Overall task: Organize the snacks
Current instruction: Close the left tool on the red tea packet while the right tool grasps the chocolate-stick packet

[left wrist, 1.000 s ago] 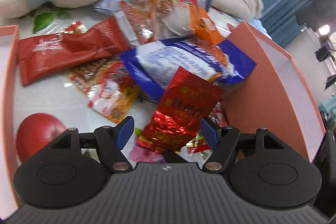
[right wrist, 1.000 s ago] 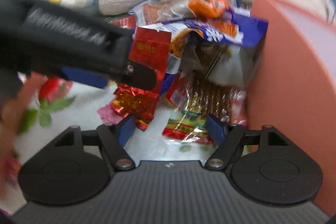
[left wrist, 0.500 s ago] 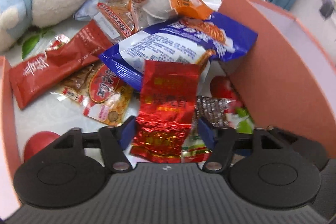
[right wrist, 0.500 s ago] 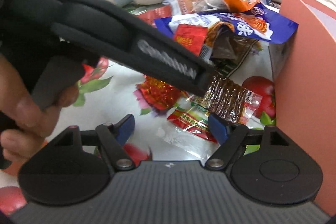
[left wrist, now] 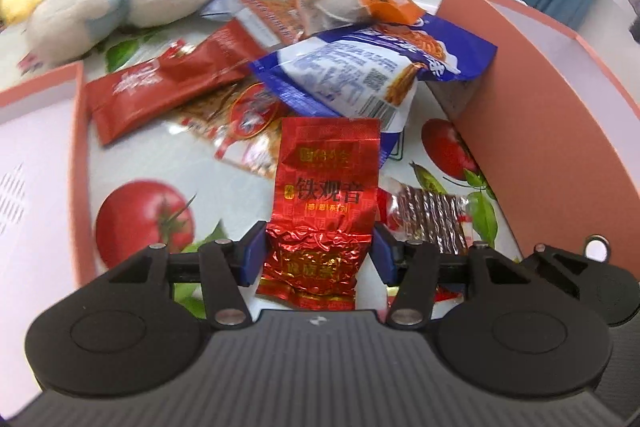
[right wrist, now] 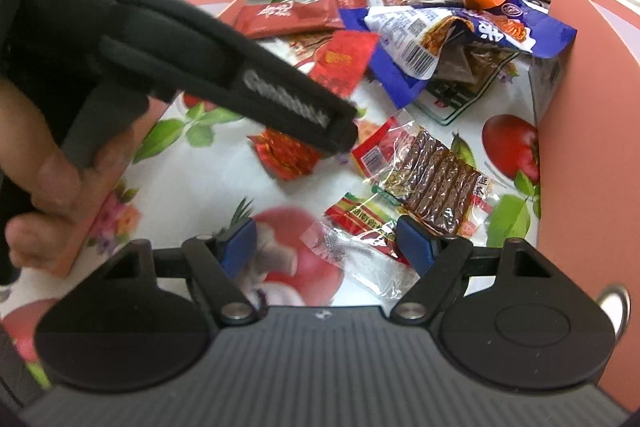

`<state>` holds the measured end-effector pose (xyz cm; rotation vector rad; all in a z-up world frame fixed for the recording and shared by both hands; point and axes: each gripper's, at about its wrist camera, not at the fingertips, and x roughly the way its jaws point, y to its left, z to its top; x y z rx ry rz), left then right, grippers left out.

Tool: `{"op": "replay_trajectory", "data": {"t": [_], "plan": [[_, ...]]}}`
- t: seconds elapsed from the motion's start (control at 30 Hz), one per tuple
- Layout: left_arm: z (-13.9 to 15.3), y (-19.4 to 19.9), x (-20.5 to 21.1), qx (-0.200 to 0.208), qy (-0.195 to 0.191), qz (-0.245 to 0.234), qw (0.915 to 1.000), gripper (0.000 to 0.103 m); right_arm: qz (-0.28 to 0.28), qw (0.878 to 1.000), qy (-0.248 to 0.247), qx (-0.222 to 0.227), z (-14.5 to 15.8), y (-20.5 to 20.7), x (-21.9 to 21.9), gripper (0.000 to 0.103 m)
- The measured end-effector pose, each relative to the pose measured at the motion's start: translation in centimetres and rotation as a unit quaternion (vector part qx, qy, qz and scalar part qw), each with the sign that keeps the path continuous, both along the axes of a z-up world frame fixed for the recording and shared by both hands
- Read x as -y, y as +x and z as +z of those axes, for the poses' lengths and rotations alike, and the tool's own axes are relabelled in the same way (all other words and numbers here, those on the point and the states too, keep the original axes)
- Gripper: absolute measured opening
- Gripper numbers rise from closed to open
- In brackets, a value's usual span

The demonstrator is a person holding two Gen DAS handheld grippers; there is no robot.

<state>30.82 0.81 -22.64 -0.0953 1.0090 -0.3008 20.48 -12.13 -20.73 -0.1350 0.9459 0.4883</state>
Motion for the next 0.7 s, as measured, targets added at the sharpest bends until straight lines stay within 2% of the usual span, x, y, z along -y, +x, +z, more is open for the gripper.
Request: {"op": "replay_trajectory", "data": {"t": [0.33, 0.5, 0.7], "plan": [[1.8, -3.7, -0.8, -0.001, -0.011, 0.049, 0.9988, 0.060, 0.037, 0.999, -0.008, -0.011, 0.4, -4.0, -0.1, 0.079], [2.2, -5.7, -0.7, -0.008, -0.011, 0.055, 0.9984, 0.060, 0.050, 0.999, -0.007, -0.015, 0.7, -6.8, -0.2, 0.079], [3.0, -7.5, -1.3, -0.006, -0.010, 0.066, 0.9978, 0.060, 0.005, 1.000, -0.003, -0.003, 1.5, -8.2, 0.5, 0.076]]}}
